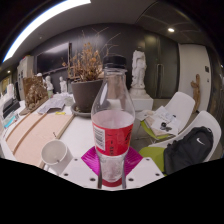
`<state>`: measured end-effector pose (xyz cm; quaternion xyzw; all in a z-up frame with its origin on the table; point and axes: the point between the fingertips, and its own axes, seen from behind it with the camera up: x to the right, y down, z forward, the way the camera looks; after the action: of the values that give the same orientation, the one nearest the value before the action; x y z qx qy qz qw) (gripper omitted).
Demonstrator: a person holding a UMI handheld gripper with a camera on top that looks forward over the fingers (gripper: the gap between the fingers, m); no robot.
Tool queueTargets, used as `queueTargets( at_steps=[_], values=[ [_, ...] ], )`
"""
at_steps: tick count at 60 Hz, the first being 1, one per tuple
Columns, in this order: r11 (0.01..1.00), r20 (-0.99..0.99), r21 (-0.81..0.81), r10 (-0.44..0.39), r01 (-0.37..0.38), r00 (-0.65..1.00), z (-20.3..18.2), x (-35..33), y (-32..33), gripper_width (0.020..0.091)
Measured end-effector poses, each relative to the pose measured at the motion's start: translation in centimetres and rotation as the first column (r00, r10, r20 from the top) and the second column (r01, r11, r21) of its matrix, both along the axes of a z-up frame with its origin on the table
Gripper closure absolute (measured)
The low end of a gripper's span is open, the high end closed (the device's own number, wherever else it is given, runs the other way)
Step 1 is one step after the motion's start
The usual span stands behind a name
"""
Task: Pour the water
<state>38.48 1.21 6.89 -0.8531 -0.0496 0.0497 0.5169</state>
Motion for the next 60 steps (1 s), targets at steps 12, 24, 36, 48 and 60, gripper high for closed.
queueTargets(
  at_steps=[12,24,36,48,60],
  values=[
    [1.0,-0.031,-0.007,0.007,-0.008,0.999,-2.5,-0.3,-0.2,0.0837],
    [0.999,-0.018,0.037,0.001,0.0,1.0,-2.5,0.0,-0.6,0.0651],
    [0.996,0.001,-0.077,-0.037,0.037,0.999,-2.7,0.4,-3.6,0.0258],
    [0.988,0.091,-0.109,-0.095,0.105,0.991,1.2,-0.4,-10.2,0.0253],
    [0.977,0.141,-0.173,-0.104,0.128,0.984,5.6,-6.7,-19.2,0.0247]
  ],
)
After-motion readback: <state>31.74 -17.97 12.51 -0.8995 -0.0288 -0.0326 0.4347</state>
